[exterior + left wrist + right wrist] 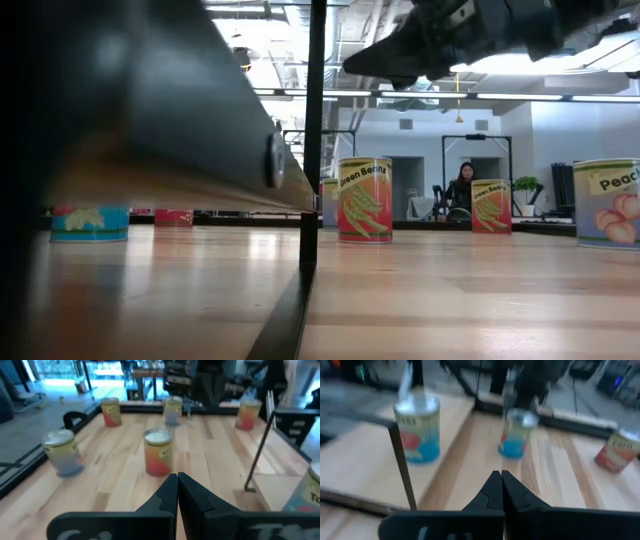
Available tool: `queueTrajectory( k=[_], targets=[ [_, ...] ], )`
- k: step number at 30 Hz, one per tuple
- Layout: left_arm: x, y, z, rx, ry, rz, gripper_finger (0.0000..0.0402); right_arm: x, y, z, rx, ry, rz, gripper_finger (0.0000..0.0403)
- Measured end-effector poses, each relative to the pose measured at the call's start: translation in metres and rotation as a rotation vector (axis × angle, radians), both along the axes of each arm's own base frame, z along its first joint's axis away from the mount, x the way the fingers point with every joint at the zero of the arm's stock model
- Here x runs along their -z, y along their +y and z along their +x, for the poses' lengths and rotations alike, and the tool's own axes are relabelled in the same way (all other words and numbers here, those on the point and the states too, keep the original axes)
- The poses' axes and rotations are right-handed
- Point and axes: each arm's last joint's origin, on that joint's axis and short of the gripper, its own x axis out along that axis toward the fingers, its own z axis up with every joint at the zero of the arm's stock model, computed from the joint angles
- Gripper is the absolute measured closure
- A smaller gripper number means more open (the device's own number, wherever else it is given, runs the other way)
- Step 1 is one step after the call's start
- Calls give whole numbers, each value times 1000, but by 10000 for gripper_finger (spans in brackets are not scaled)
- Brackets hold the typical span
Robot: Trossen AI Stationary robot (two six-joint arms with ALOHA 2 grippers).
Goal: Pick and place cans onto a shelf
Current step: Put the canned tomatoes on the shelf
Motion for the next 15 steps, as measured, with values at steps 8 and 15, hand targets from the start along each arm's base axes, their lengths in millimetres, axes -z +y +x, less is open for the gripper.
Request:
queueTrajectory(
  k=[8,15],
  targets=[
    [-36,-27,27,100,77,32,401,19,-9,-20,28,-120,74,401],
    [-66,-76,58,251,220,65,401,20,-3,-21,31,-107,68,401]
  ],
)
